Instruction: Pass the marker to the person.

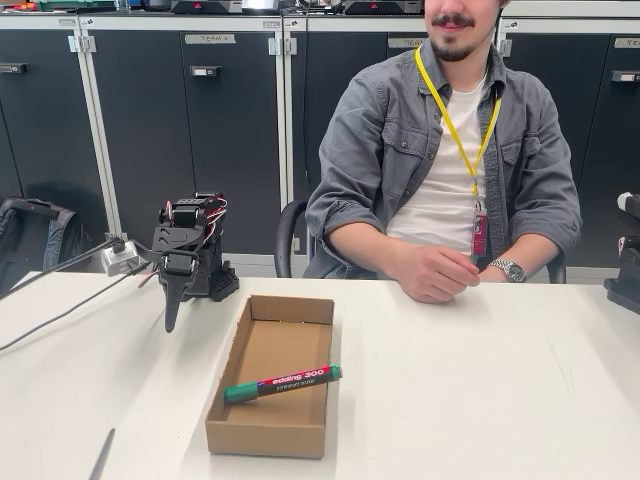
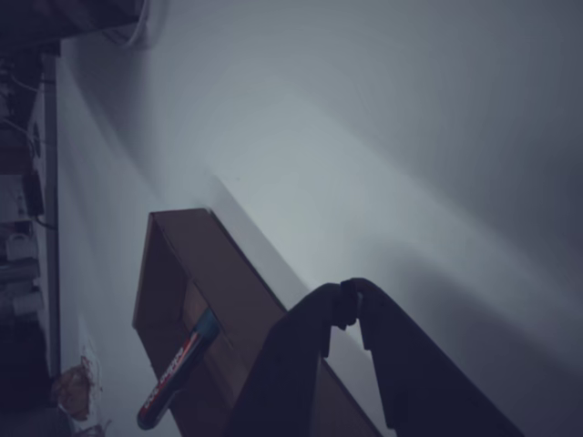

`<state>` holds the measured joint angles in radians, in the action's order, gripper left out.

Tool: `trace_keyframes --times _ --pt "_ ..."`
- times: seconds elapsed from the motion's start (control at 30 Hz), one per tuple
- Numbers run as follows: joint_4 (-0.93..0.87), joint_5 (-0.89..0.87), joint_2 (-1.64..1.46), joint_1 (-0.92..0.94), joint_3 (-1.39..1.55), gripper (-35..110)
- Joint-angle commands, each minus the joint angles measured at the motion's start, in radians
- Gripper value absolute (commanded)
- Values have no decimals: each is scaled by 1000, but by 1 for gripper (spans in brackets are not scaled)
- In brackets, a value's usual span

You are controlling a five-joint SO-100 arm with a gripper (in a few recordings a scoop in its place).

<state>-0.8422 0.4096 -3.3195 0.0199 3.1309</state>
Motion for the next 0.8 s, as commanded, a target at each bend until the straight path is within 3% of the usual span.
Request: trace_keyframes --times 0.0,0.17,0.4,0.77 --pt "-40 -20 -14 -5 -63 -5" --pt "-12 -97 48 -55 -268 -5" --pt "186 -198 413 -115 -581 -5" --pt "314 -236 934 -252 -1094 -5"
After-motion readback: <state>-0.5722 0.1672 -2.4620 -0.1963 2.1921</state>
